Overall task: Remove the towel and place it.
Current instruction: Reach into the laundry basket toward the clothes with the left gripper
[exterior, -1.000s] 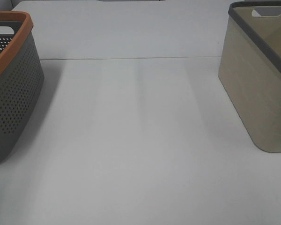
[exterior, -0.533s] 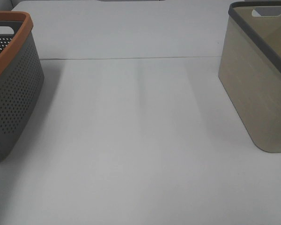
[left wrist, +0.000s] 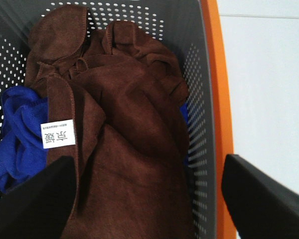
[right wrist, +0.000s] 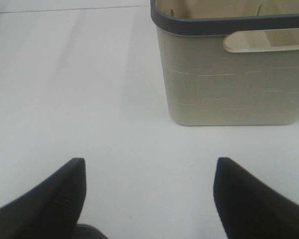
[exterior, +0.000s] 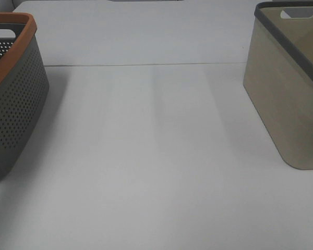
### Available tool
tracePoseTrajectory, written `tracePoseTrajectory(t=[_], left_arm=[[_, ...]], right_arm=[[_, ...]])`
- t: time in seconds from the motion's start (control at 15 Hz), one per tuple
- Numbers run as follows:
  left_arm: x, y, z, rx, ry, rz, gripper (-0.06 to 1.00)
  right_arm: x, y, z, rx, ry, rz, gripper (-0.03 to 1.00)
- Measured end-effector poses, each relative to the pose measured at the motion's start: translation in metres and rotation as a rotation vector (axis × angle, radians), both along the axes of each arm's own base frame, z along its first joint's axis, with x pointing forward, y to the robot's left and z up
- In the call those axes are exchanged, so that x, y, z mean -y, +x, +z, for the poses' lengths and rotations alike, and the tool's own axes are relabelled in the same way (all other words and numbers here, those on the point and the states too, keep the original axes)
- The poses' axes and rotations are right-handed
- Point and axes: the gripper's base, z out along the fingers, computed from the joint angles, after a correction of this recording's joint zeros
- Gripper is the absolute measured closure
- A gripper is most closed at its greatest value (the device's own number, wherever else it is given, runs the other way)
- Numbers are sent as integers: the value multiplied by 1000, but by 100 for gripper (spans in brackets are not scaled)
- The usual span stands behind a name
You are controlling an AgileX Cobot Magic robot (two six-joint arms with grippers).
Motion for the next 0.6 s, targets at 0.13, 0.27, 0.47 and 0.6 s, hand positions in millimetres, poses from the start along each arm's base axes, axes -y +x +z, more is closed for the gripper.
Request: tracePoseTrajectory(t=[0.13,0.27,0.47,0.6], left_arm=[[-2,22,-6,-61,44,4,18],[-6,42,-14,-127,89,13,18],[-28,74,-22,-188,87,81,18],[-40,81,-25,-195,48,114,18]], right_arm=[[0,0,0,0,0,0,28],[0,0,0,0,0,0,28],[0,0,0,0,0,0,28],[0,0,0,0,0,0,28]])
